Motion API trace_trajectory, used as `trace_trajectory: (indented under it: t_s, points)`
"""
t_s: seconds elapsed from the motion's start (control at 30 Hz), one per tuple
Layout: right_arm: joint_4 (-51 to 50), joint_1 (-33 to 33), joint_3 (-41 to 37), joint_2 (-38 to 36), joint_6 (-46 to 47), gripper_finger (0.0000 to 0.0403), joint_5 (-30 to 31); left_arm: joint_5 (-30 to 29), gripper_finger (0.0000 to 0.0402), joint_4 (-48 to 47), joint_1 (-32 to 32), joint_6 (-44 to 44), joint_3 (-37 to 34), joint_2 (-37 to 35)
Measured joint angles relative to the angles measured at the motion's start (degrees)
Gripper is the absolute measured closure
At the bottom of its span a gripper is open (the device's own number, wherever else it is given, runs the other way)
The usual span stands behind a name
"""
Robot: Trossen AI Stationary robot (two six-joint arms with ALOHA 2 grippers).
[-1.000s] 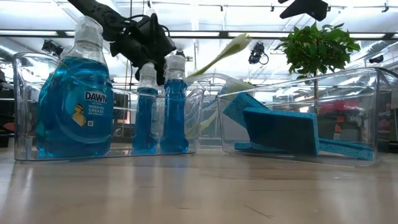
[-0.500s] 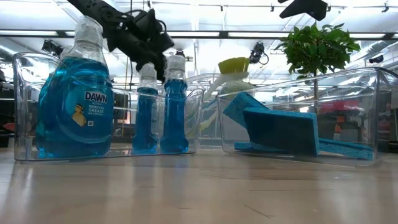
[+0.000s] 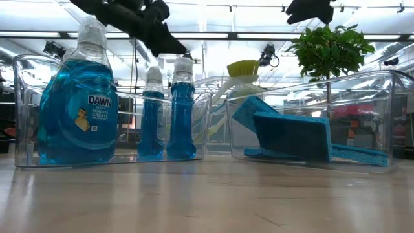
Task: Pick & Place Kitchen Sink Supplies
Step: Return to Home Position
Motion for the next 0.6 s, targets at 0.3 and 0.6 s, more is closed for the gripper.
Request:
trace_trajectory:
  t_s: [0.3,0.6]
  points:
    - [18.4,-2.7,-8.6,0.0,-7.0,0.0354,-5.2,2.3,0.0394,0.5,-4.4,-9.5,0.0,-0.5]
    - [26.1,-4.2,-12.1,0.0,-11.6,0.0397,-7.8,-4.0,0.0398,0.7,-13.3,-14.9,-0.1,-5.3]
